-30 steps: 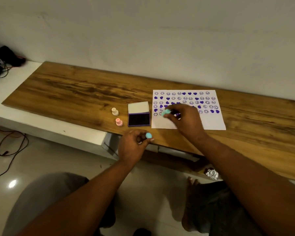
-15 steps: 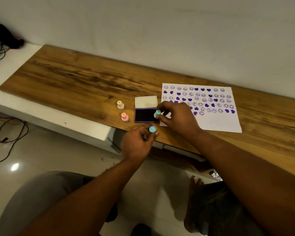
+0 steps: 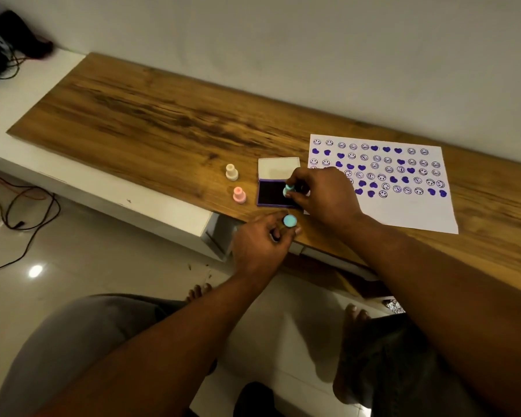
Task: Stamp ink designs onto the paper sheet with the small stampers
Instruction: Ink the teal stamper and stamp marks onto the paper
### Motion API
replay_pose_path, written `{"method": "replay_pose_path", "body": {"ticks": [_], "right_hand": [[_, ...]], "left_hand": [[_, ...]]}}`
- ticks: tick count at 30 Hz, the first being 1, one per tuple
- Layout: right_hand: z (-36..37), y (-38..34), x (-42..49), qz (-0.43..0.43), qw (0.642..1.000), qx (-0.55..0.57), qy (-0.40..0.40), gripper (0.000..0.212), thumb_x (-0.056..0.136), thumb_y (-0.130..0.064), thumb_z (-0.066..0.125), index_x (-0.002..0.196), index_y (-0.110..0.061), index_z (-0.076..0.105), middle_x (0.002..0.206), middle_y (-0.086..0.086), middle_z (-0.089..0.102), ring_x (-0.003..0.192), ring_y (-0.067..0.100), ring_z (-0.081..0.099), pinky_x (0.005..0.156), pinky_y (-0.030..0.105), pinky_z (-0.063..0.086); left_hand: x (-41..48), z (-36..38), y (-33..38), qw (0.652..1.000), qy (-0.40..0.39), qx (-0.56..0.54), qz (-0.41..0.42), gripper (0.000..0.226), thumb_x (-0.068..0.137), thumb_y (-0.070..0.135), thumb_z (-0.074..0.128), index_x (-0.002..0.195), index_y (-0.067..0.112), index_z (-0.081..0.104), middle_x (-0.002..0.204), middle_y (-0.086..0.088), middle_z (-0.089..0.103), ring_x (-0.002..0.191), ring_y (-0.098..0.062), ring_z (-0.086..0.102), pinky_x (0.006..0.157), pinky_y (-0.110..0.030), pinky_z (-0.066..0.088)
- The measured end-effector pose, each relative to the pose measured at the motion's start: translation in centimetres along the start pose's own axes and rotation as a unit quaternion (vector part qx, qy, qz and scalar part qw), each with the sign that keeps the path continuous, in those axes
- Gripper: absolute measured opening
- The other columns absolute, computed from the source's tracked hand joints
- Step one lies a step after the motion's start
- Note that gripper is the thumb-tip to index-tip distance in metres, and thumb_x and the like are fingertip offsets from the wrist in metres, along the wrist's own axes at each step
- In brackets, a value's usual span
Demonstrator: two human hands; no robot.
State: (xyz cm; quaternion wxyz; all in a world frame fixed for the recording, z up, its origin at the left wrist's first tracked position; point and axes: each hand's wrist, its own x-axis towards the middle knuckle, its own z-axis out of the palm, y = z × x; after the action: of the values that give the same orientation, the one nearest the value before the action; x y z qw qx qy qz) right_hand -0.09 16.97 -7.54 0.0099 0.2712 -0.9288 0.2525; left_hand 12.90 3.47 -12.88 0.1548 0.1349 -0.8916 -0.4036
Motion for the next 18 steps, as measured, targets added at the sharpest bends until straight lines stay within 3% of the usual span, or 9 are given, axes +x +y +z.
{"method": "replay_pose_path", "body": {"ticks": [2,4,7,12,15,18], "right_hand": [[0.2,-0.3,-0.2,0.003,1.000,-0.008,0.011,0.024,0.094,-0.036,0.076,0.116,-0.026,0.076,0.101,0.000,0.079,0.092,0.020,0.073,0.066,0.024,0.042],[0.3,-0.5,-0.5,0.006,1.000,-0.015,0.010,0.025,0.095,-0.035,0.074,0.119,-0.026,0.075,0.103,0.000,0.079,0.094,0.020,0.073,0.070,0.027,0.049],[-0.1,-0.4,-0.7,0.030,0.999,0.014,0.002,0.027,0.094,-0.036,0.076,0.119,-0.026,0.075,0.106,-0.002,0.080,0.098,0.017,0.073,0.076,0.028,0.052],[-3.7,2.5,-1.9,0.102,0.986,0.099,0.089,0.030,0.088,-0.037,0.084,0.112,-0.022,0.077,0.102,-0.007,0.080,0.090,0.005,0.073,0.083,0.022,0.056],[-6.5,6.7,-4.1,0.159,0.979,0.081,0.099,0.030,0.087,-0.034,0.085,0.112,-0.021,0.077,0.102,-0.006,0.079,0.091,0.008,0.074,0.089,0.031,0.060],[-8.3,10.2,-6.6,0.193,0.971,0.063,0.124,0.028,0.086,-0.030,0.086,0.111,-0.021,0.077,0.099,-0.007,0.078,0.089,0.009,0.074,0.090,0.036,0.061]], "left_hand": [[0.0,-0.1,0.1,1.000,-0.001,0.001,0.001,0.040,0.089,0.059,0.075,0.121,0.034,0.078,0.084,0.021,0.067,0.074,0.004,0.060,0.061,-0.014,0.041],[0.0,-0.2,0.2,1.000,0.000,0.002,0.001,0.038,0.090,0.057,0.075,0.120,0.034,0.078,0.079,0.023,0.061,0.071,0.008,0.058,0.060,-0.014,0.037],[0.0,-0.1,0.4,1.000,-0.005,0.008,-0.005,0.037,0.090,0.055,0.076,0.120,0.033,0.078,0.076,0.019,0.062,0.070,0.003,0.059,0.058,-0.020,0.041],[-0.1,0.5,0.9,0.999,0.003,0.032,-0.040,0.041,0.091,0.055,0.077,0.123,0.029,0.077,0.085,0.013,0.068,0.076,-0.006,0.061,0.060,-0.023,0.042],[-0.1,0.6,0.9,0.999,0.006,0.031,-0.034,0.042,0.091,0.055,0.076,0.123,0.028,0.078,0.087,0.011,0.070,0.080,-0.007,0.063,0.063,-0.024,0.043],[-0.1,0.6,0.7,0.999,0.013,0.032,-0.033,0.046,0.090,0.055,0.078,0.126,0.027,0.076,0.103,0.009,0.076,0.090,-0.005,0.063,0.071,-0.026,0.051]]}}
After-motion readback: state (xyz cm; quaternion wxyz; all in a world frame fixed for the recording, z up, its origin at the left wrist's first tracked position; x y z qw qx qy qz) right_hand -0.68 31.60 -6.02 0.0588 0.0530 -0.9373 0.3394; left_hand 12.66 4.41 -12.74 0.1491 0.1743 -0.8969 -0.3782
